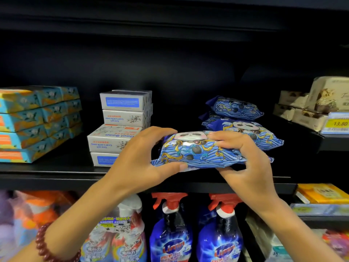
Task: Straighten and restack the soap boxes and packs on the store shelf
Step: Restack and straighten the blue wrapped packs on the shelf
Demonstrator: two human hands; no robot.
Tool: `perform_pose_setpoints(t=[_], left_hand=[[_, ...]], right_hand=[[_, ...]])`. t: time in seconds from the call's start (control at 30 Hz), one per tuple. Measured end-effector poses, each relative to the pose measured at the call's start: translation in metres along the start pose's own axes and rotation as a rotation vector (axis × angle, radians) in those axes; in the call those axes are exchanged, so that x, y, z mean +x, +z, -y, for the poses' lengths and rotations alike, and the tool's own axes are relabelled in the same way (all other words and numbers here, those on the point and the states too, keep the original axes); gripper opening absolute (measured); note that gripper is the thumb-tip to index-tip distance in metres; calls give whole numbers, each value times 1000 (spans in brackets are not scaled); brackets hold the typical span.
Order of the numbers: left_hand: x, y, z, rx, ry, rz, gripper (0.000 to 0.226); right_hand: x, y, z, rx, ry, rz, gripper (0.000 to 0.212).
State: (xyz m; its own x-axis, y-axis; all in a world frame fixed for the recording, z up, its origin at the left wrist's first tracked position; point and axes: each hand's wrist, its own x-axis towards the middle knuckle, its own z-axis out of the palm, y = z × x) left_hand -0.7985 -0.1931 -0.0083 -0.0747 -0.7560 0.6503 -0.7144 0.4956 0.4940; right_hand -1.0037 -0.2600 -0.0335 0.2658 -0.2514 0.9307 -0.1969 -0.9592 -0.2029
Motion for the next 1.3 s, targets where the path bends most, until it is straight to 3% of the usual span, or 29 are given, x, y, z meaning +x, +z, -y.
perform_pose_setpoints(t=[0.13,0.3,0.4,0.5,0.77,0.87,1.03,1.2,1.3], left_hand=[[-6,7,5,135,71,-56,66],[-11,17,17,297,26,-74,65],[-11,25,21,334,-33,-50,68],[-11,27,20,372,-58,-35,68],[-16,38,-1,603,233,-111,41],[-8,40,1,616,253,-109,38],[10,43,11,635,188,-46,33],[28,48,23,735,39,15,23],[38,52,34,811,-70,23,28]], right_hand=[[-10,-10,-1,-89,58,97,48],[-28,-24,-3,-178,246,95,33],[-38,-24,-8,-285,365,265,33],[-45,-19,-12,-386,360,348,39],[-45,-19,-10,-435,344,362,35],[-44,-19,-8,-422,354,365,33],[-44,-19,-6,-419,346,351,32],[-43,-19,-7,-423,327,338,32],[-44,-18,-8,-427,319,333,32]])
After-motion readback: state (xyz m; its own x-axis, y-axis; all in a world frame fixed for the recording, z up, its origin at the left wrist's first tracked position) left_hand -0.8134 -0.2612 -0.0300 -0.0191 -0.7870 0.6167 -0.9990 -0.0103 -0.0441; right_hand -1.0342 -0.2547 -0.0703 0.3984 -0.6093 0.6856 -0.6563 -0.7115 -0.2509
